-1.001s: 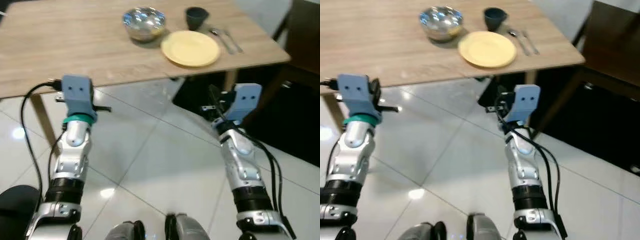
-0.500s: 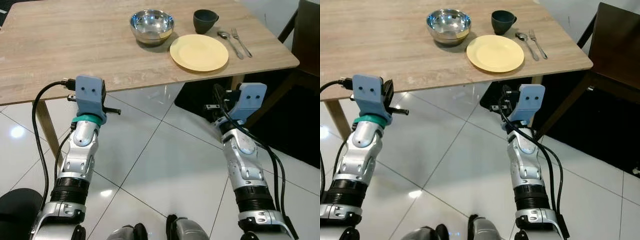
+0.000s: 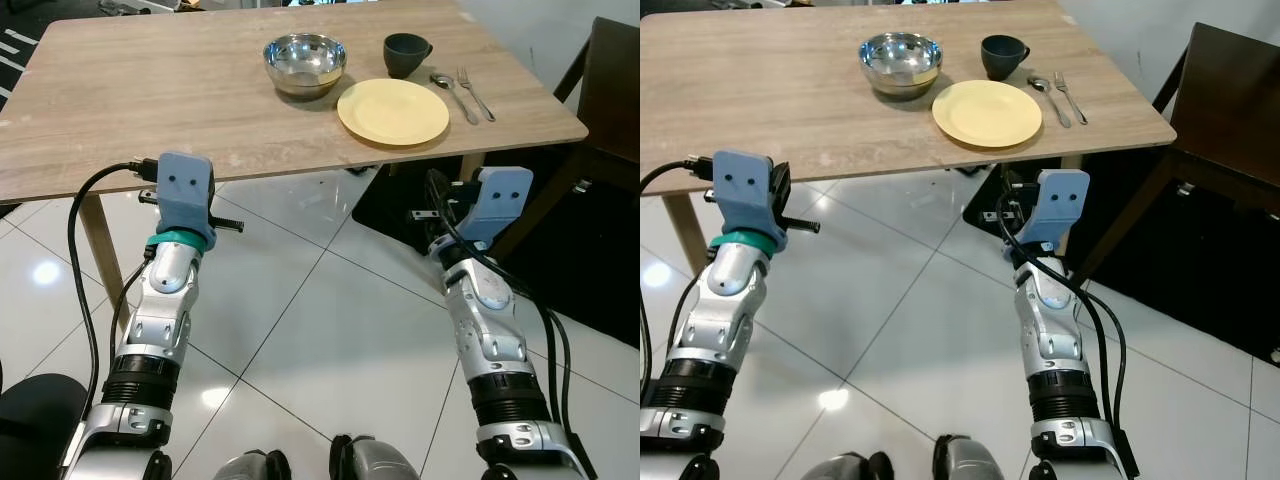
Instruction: Setting the table
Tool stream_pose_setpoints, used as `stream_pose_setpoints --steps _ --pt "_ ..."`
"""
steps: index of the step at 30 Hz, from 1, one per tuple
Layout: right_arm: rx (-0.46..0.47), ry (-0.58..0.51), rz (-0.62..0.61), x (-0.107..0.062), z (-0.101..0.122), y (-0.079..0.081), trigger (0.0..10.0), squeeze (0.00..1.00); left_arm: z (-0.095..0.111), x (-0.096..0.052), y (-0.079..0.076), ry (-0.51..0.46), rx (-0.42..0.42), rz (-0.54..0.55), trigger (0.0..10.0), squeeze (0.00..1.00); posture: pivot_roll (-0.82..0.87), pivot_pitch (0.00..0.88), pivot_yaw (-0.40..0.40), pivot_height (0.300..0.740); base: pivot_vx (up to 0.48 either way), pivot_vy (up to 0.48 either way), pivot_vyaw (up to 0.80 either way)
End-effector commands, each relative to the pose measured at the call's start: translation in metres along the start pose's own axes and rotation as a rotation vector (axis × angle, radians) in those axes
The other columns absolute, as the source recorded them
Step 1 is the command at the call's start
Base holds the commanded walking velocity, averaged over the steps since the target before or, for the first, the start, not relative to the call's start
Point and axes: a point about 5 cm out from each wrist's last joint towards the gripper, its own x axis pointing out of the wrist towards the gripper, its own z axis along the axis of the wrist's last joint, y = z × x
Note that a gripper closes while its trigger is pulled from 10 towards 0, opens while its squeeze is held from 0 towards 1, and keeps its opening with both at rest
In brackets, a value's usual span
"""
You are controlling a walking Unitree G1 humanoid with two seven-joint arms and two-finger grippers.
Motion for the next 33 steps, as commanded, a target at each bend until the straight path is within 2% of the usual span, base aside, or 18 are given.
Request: stream_pose_setpoints --steps 1,6,11,14,15,19,26,33 --pt "-0.005 0.016 -0.014 -0.004 -0.005 -0.005 10.0 0.00 -0.007 -0.001 0.001 0.040 -0.002 0.003 10.0 0.00 -0.05 0.064 0.059 0.740 0.000 0.000 0.00" --pt "-0.006 0.021 -0.013 -0.005 -0.006 -0.004 10.0 0.00 -0.008 -0.001 0.002 0.058 0.010 0.014 10.0 0.00 -0.05 0.067 0.060 0.740 0.000 0.000 0.00" --pt "-0.010 0.022 -0.020 -0.006 -0.006 -0.005 10.0 0.00 -0.005 -0.001 0.005 0.044 0.076 0.036 10.0 0.00 -0.05 0.074 0.060 0.740 0.000 0.000 0.00" --pt "-0.011 0.022 -0.023 -0.006 -0.006 -0.005 10.0 0.00 0.000 -0.001 0.002 0.018 0.119 0.011 10.0 0.00 -0.05 0.074 0.060 0.740 0.000 0.000 0.00" --pt "-0.013 0.026 -0.017 -0.005 -0.007 -0.003 10.0 0.00 0.002 -0.001 -0.006 0.014 0.123 -0.031 10.0 0.00 -0.05 0.077 0.059 0.740 0.000 0.000 0.00" --pt "-0.011 0.027 -0.013 -0.005 -0.007 0.000 10.0 0.00 0.001 -0.001 -0.012 0.020 0.096 -0.057 10.0 0.00 -0.05 0.077 0.061 0.740 0.000 0.000 0.00" --pt "-0.010 0.028 -0.014 -0.006 -0.008 0.000 10.0 0.00 -0.001 -0.002 -0.015 0.031 0.102 -0.075 10.0 0.00 -0.05 0.078 0.063 0.740 0.000 0.000 0.00" --pt "-0.010 0.031 -0.022 -0.007 -0.008 -0.002 10.0 0.00 -0.003 -0.001 -0.015 0.037 0.105 -0.071 10.0 0.00 -0.05 0.080 0.066 0.740 0.480 0.000 0.00"
